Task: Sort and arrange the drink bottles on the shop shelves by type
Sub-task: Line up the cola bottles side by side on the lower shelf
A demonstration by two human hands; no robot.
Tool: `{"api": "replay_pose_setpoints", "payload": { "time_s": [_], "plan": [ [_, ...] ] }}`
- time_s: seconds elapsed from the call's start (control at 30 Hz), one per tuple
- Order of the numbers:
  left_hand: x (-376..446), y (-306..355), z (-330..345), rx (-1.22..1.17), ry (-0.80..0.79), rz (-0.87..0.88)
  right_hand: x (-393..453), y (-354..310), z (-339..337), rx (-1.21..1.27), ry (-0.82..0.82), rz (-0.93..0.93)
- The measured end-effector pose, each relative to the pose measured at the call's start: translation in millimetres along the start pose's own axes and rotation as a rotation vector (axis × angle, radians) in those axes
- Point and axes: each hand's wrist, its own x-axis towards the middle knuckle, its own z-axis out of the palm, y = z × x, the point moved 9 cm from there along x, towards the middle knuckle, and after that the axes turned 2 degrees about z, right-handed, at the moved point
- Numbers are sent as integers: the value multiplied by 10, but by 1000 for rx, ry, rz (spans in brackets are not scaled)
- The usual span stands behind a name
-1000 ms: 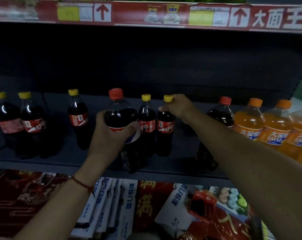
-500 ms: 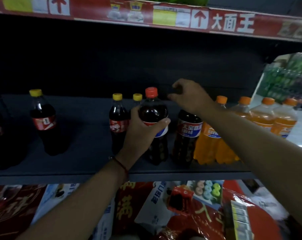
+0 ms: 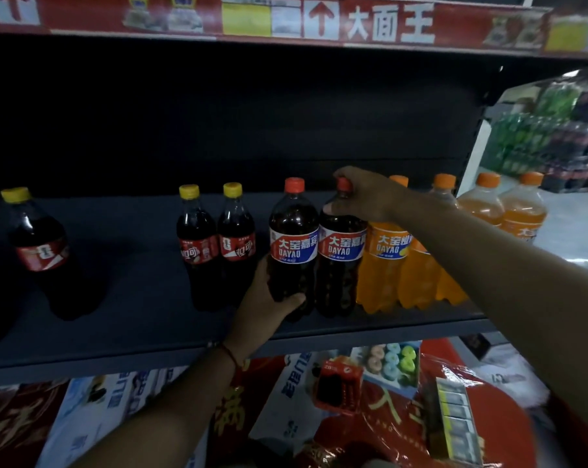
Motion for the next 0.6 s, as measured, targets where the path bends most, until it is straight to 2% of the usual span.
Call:
{"api": "replay_pose_setpoints", "payload": {
  "time_s": [0.23, 0.43, 0.6],
  "plan": [
    [33, -124, 27, 99, 115, -46, -25, -46, -18, -126, 35, -29],
    [105, -239, 19, 114, 14, -46, -80, -34, -48, -114, 98, -89],
    [-51, 14, 48, 77, -21, 14, -88, 15, -10, -88, 117, -48]
  ]
}}
